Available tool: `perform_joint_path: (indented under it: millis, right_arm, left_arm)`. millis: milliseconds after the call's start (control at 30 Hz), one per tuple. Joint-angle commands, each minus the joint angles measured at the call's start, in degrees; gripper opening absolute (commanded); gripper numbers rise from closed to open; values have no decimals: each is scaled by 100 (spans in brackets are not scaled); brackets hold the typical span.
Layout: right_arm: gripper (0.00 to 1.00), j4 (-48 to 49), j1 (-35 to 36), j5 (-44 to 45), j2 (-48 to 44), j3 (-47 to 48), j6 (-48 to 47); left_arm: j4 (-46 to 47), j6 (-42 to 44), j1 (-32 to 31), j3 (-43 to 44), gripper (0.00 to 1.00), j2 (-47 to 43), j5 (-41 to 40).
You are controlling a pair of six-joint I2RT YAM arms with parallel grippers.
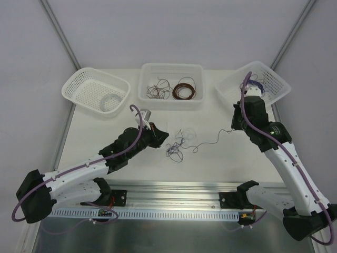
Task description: Untangle the cables
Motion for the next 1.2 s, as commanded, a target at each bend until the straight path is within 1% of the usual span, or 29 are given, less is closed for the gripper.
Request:
perform_joint_path:
  millis: [0,67,133,200,233,267,300,333,400,433,467,533,567,633,700,800,833,967,1033,1133,1167]
  right_arm:
    - [1,-225,-332,299,2,-53,-295]
    - [1,-304,-507,291,-6,-36,-367]
    - [1,-331,-570,125,-76,105,-420]
    - [1,-244,-587,-340,-138,262,-420]
    - [1,-217,-579,-525,-138,507,-394]
    - [1,-191,-579,-901,-121,657,-367]
    - [1,-191,-587,-1096,-95,807,-332]
    - [1,-173,-587,-1437,-68,1174,-280]
    - [1,19,-587,-1791,-59,1501,-253]
    - [1,99,-587,-2149,-59,1668,-236]
    - [1,274,-579,-2266,-59,2026,-227]
    - [1,398,-579,-2459,2,2441,-235]
    - [1,407,-587,-2486,46,2965,-288]
    - [1,459,-587,-2513,195,3451,-341]
    - [1,722,-579,-2513,239,3934,-367]
    - [1,1232,-587,-2487,257,4375,-367]
    - [1,1364,-587,-2434,266,4455,-367]
    - [1,2120,-579,-2180,196,4640,-516]
    - [1,2305,-587,-1882,178,4658,-665]
    - [1,2297,-587,-1565,196,4649,-841]
    - [1,2297,-596,-1512,187,4606,-894]
  left_arm:
    - [-399,-124,446,-164,0,-431,341]
    - [-409,-239,720,-445,0,-747,490]
    - [-470,-362,1044,-621,0,-871,456]
    - [-575,-328,1177,-657,0,-802,482]
    - [-619,-327,1230,-648,0,-723,491]
    - [-706,-345,1239,-631,0,-470,499]
    - [-733,-362,1239,-613,0,-311,534]
    - [-803,-397,1248,-552,0,-135,543]
    - [-970,-494,1248,-473,0,392,578]
    - [-1032,-547,1248,-420,0,542,552]
    - [-1093,-591,1257,-402,0,778,509]
    - [-1234,-687,1266,-358,0,956,412]
    - [-1304,-714,1292,-340,0,1096,385]
    - [-1488,-741,1336,-262,0,1220,359]
    - [-1595,-758,1423,-218,0,1325,359]
    - [-1823,-750,1555,-121,0,1352,315]
    - [-1858,-723,1599,-94,0,1343,289]
    - [-2603,-618,1889,64,0,1194,17]
    - [-2842,-617,2143,90,0,1115,-115]
    - [-3211,-652,2469,47,0,895,-318]
    - [-3412,-679,2740,29,0,756,-361]
